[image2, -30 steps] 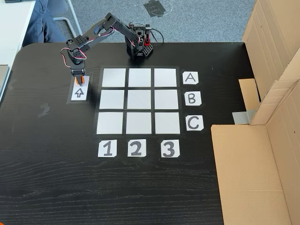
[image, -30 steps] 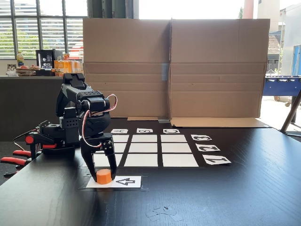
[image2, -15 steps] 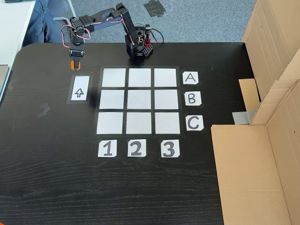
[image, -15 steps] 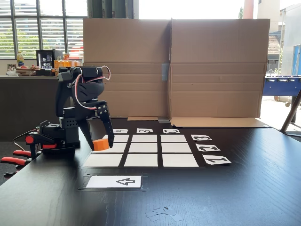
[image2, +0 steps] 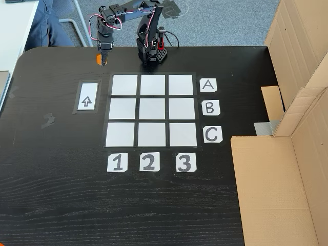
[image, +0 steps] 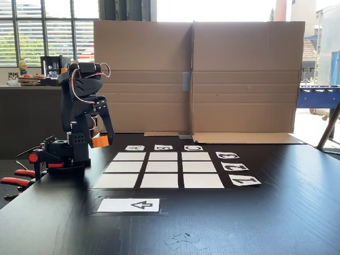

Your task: Pick up the round, orange token and place it in the grid on square A1.

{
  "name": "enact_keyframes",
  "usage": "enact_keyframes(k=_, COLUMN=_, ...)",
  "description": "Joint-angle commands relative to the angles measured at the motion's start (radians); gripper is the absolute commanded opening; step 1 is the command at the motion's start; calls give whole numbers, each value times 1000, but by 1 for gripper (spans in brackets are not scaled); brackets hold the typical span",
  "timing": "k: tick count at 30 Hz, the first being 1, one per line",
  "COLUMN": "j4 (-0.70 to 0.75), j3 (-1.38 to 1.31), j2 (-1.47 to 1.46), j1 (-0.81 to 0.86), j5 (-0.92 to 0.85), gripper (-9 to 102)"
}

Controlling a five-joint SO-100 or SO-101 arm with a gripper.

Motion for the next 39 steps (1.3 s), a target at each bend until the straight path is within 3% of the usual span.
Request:
enact_keyframes(k=1, j4=-9, j3=100, j2=118, j1=-31, j5=-12, gripper=13)
enact_keyframes(k=10, j4=-52, j3=383, j2=249, j1=-130, j5=-23, gripper=13)
enact_keyframes(k=17, j4=-227, j3=509, j2=167, j1=-143, j5=-37, gripper=13)
enact_keyframes(k=28, j4=-443, j3=526, j2=-83, j1=-172, j5=-46, gripper=14)
enact_keyframes(k=39, j4=-483, j3=514, j2=-149, j1=-238, j5=-48, gripper=14)
